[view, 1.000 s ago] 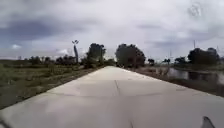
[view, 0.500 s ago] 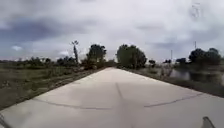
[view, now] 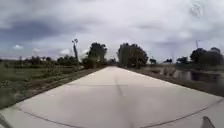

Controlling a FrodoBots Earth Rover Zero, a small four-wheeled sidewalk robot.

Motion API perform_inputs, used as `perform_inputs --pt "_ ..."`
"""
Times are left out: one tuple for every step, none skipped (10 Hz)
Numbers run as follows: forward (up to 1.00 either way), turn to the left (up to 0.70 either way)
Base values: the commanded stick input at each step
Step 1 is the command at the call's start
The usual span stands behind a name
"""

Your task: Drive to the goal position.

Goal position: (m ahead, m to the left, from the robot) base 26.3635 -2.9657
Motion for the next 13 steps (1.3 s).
perform_inputs --pt "0.85 0.0" --pt "0.85 0.0" --pt "0.85 0.0" --pt "0.85 0.0" --pt "0.85 0.0" --pt "0.85 0.0" --pt "0.85 0.0" --pt "0.85 0.0" --pt "0.85 0.0" --pt "0.85 0.0" --pt "0.85 0.0" --pt "0.85 0.0" --pt "0.85 0.0"
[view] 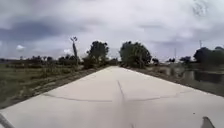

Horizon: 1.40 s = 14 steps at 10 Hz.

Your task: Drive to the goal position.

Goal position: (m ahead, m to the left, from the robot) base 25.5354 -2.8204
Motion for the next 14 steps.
perform_inputs --pt "0.85 0.0" --pt "0.85 0.0" --pt "0.85 0.0" --pt "0.85 0.0" --pt "0.85 0.0" --pt "0.85 0.0" --pt "0.85 0.0" --pt "0.85 0.0" --pt "0.85 0.0" --pt "0.85 0.0" --pt "0.85 0.0" --pt "0.85 0.0" --pt "0.85 0.0" --pt "0.85 0.0"
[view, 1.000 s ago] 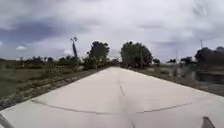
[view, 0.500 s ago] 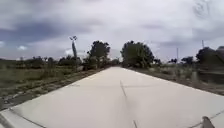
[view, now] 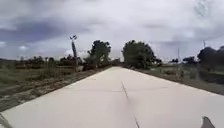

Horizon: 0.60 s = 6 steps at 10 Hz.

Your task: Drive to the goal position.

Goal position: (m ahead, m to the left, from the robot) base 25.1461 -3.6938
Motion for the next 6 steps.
perform_inputs --pt "0.85 -0.07" --pt "0.85 -0.34" --pt "0.85 -0.27" --pt "0.85 -0.2" --pt "0.85 -0.1" --pt "0.85 0.0"
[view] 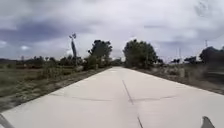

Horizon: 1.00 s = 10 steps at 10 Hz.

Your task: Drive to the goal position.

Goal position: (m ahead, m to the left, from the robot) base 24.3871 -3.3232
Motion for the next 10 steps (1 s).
perform_inputs --pt "0.85 0.0" --pt "0.85 0.0" --pt "0.85 0.0" --pt "0.85 0.0" --pt "0.85 0.0" --pt "0.85 0.0" --pt "0.85 0.0" --pt "0.85 0.0" --pt "0.85 0.0" --pt "0.85 0.0"
